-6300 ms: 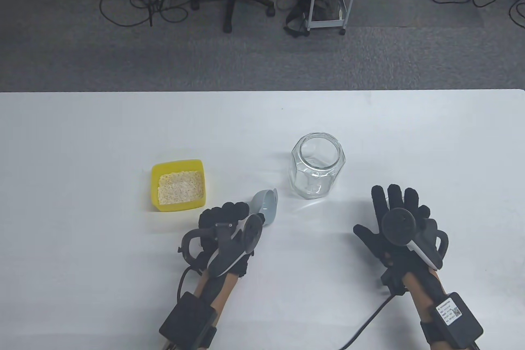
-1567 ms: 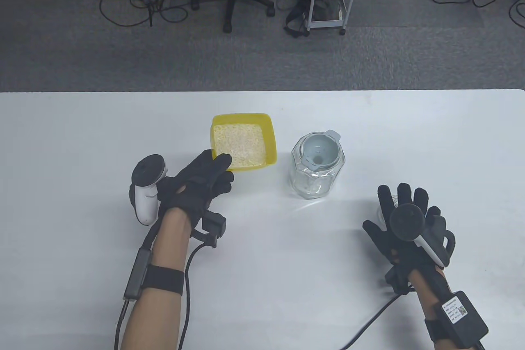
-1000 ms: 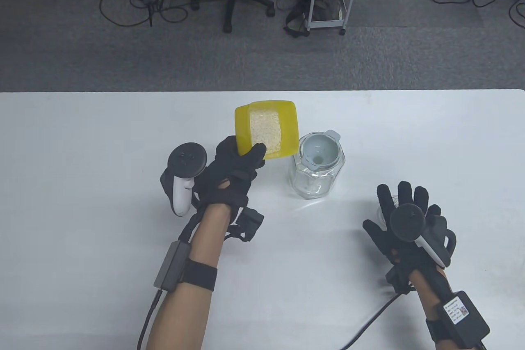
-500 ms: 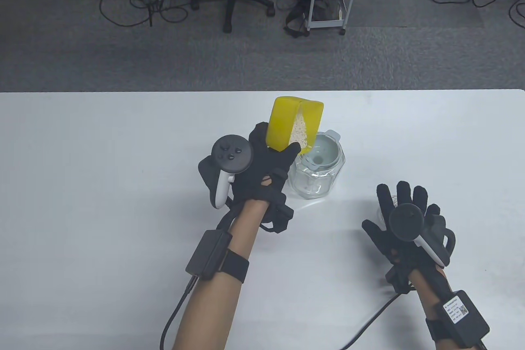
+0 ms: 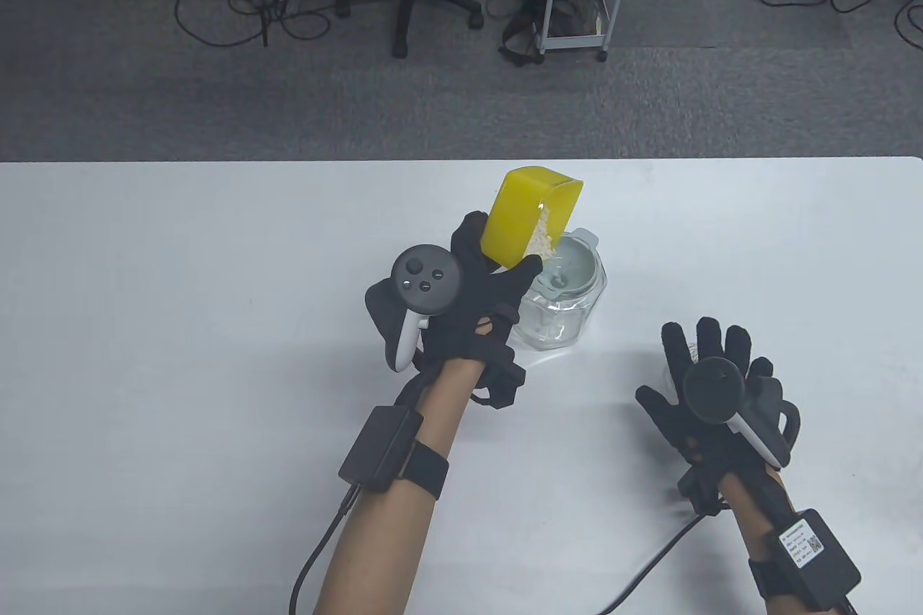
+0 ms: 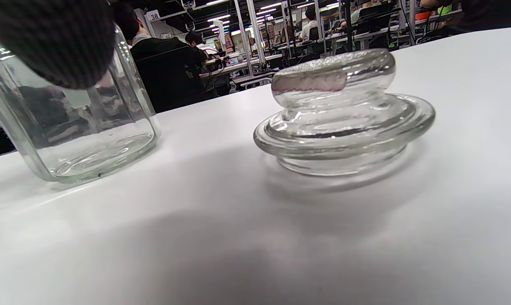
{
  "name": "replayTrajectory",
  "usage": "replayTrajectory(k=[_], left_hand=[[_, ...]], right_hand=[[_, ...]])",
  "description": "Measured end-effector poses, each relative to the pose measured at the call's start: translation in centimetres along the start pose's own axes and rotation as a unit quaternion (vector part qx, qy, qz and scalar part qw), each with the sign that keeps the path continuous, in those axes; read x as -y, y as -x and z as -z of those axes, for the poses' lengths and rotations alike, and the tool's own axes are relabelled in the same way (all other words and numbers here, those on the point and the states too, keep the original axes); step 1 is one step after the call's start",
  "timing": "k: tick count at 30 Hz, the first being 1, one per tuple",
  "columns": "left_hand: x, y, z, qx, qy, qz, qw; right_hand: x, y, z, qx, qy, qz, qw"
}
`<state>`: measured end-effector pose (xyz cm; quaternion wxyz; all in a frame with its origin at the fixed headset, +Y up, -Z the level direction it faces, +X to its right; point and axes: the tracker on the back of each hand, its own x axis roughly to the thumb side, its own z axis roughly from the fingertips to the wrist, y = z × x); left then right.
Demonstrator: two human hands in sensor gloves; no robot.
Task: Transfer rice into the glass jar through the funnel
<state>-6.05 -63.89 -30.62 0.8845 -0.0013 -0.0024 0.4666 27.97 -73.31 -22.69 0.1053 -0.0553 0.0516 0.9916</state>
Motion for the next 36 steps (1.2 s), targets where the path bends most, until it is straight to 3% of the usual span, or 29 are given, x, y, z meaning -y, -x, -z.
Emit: replayTrajectory(k=[36], left_hand=[[2.2,-1.1,-0.5,0.028,-0.018,0.058,0.998]], right_hand=[[-0.2,-0.5,0.0,0.009,-0.004,-0.008,1.0]])
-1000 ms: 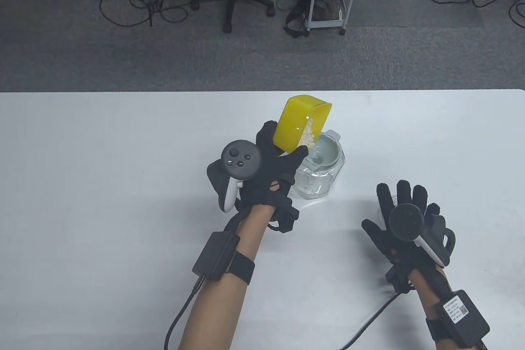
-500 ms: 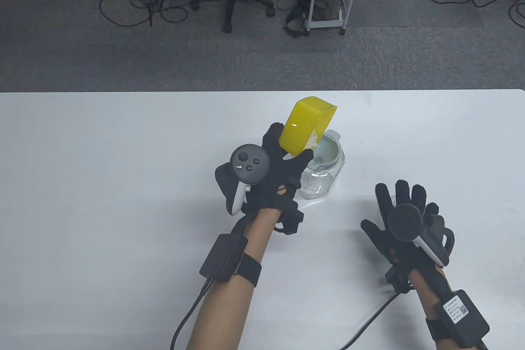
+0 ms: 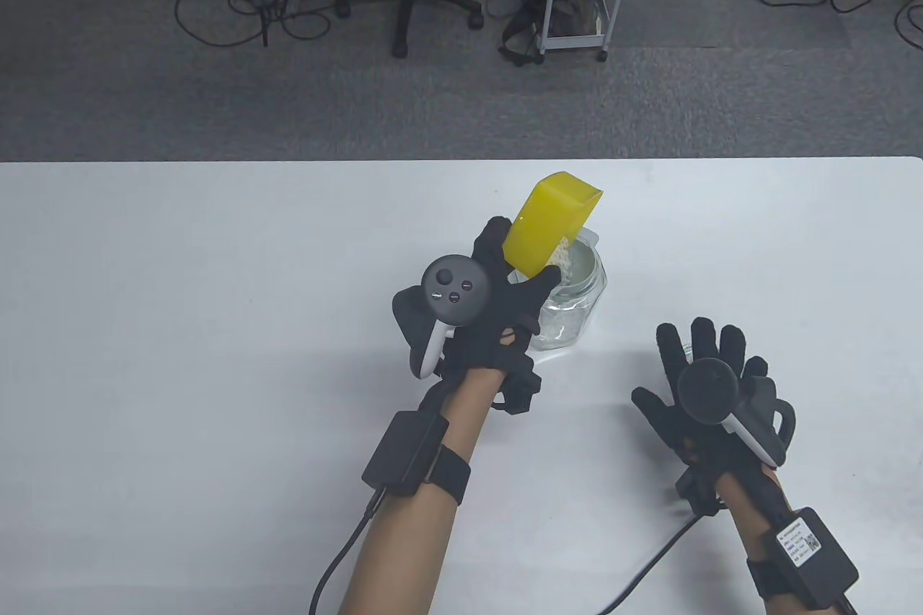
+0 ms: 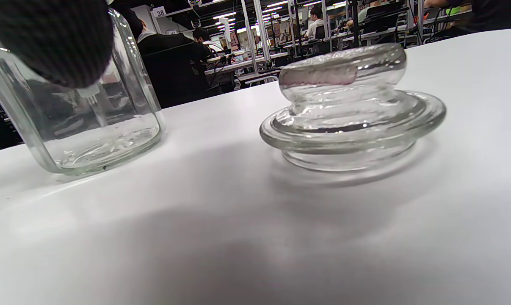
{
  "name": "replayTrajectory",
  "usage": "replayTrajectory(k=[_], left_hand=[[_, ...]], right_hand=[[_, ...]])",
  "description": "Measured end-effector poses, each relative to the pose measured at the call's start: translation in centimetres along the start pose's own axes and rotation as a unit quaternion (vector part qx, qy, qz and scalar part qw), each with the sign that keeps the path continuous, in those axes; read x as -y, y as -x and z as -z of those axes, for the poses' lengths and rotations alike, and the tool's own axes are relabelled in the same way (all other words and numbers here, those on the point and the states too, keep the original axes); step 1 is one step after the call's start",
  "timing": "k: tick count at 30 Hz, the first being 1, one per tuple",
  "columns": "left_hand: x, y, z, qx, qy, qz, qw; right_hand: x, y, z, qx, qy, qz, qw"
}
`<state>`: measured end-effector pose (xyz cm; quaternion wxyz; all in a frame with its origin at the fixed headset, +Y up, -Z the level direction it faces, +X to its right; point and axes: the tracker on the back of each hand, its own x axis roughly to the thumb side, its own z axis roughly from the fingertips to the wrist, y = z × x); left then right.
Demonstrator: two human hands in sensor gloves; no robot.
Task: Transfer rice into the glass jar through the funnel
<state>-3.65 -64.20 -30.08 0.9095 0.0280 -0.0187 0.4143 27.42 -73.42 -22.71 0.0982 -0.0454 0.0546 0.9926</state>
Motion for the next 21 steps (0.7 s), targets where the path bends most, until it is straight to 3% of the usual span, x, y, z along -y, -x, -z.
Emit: replayTrajectory(k=[21], left_hand=[[-0.14,0.23,-0.01,0.008,-0.01,-0.007,1.0]], right_hand=[[0.08,-0.11,-0.02,0.001,0.0,-0.002,1.0]])
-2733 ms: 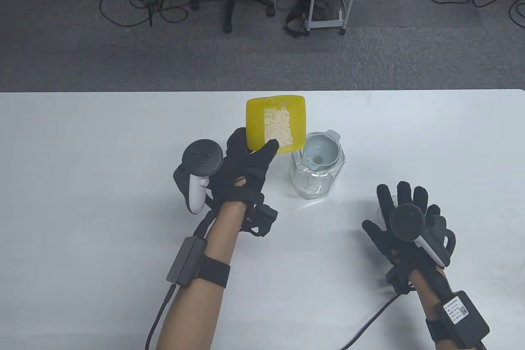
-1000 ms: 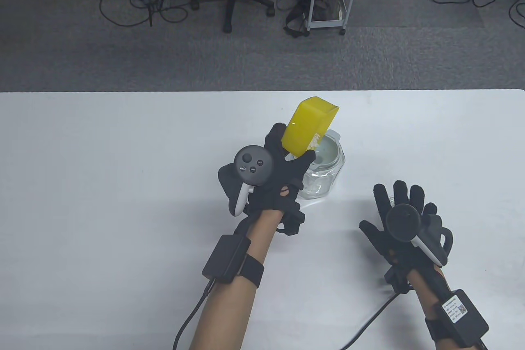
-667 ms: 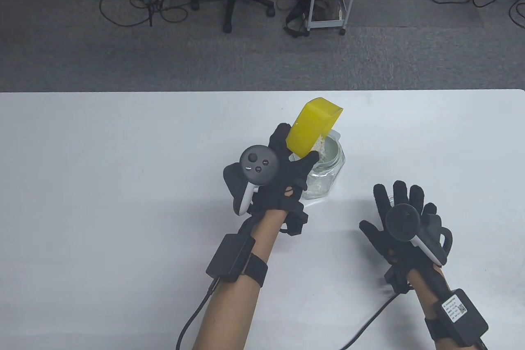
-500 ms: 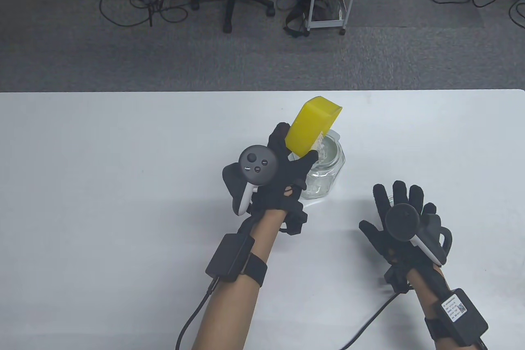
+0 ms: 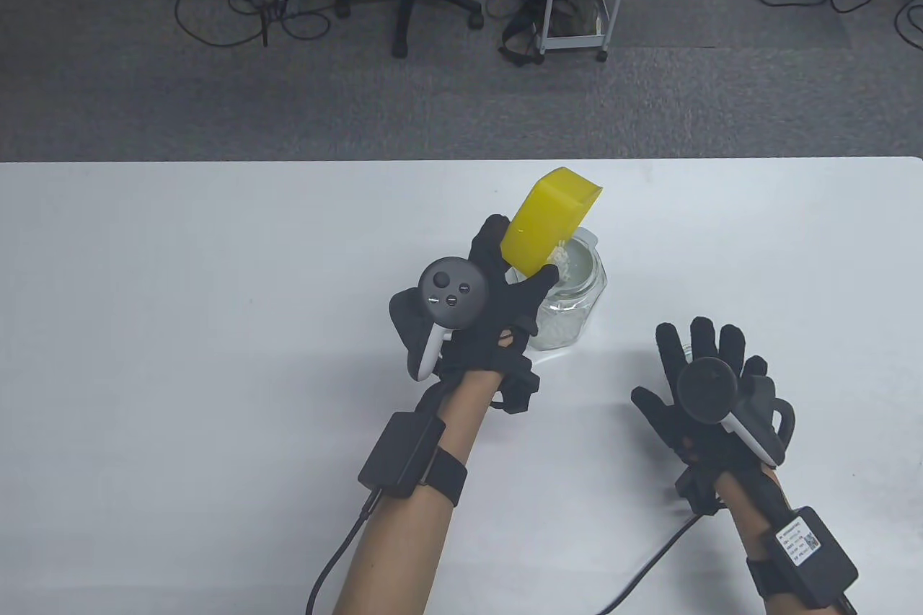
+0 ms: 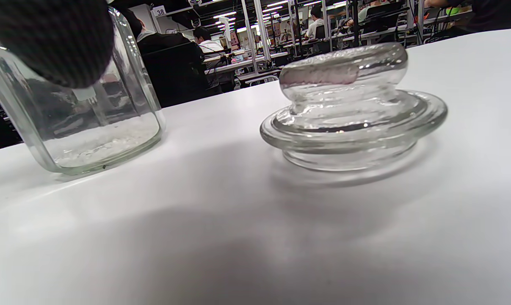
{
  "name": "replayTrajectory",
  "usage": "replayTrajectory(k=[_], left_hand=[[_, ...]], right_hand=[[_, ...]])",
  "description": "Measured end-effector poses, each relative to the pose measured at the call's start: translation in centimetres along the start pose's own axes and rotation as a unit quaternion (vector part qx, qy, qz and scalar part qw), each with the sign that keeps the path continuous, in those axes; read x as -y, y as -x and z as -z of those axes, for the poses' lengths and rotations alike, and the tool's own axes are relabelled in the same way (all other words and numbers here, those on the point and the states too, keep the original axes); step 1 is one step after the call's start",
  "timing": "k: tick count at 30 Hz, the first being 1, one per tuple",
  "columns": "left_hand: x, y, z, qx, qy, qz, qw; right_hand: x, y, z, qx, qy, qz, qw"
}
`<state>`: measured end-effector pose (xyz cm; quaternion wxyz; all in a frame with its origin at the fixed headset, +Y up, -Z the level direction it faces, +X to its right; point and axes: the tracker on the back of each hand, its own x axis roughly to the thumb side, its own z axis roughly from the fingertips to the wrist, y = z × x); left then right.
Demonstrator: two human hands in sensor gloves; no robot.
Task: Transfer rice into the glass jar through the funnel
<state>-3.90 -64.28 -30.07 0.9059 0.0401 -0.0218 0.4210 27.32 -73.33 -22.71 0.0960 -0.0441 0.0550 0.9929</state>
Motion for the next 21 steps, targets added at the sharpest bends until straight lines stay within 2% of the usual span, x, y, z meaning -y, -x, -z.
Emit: replayTrajectory(k=[21], left_hand=[[0.11,-0.06,-0.18,0.014,-0.006,0.014,1.0]], right_hand=[[0.09,0.15,-0.03,-0.003,0.001,0.004,1.0]])
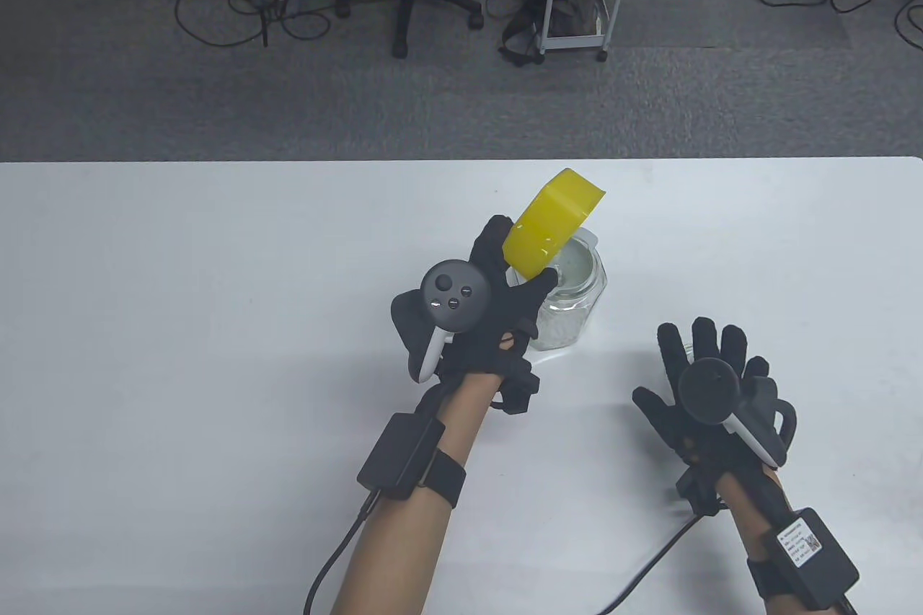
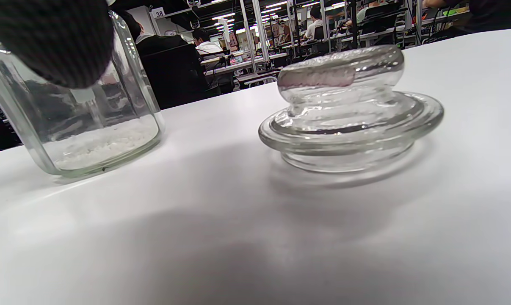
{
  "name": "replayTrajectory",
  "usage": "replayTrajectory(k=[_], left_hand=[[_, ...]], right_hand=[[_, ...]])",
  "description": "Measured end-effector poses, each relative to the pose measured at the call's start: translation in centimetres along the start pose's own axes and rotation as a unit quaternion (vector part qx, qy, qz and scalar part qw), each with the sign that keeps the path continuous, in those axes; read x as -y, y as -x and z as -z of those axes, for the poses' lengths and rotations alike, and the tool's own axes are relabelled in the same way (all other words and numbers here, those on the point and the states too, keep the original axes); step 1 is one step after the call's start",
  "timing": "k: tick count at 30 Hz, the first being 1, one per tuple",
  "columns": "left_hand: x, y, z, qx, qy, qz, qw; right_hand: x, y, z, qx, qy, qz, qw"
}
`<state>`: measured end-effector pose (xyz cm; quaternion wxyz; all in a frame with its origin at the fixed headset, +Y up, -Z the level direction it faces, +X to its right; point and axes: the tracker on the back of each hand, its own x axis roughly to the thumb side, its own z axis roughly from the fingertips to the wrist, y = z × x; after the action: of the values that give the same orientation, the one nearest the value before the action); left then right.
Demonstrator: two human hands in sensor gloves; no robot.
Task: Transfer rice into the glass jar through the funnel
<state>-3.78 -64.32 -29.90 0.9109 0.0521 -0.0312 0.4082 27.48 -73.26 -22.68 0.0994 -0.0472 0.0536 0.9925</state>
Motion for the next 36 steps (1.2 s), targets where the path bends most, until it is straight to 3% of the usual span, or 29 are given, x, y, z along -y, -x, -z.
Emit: replayTrajectory(k=[21,36], left_hand=[[-0.56,0.28,-0.4,0.032,0.001,-0.029,0.999],[-0.25,-0.39,-0.63,0.058,-0.002,0.024,0.998]], right_hand=[[0.13,-0.12,-0.01,0.017,0.015,0.017,1.0],[0.13,-0.19,-0.06,0.017,0.015,0.014,1.0]])
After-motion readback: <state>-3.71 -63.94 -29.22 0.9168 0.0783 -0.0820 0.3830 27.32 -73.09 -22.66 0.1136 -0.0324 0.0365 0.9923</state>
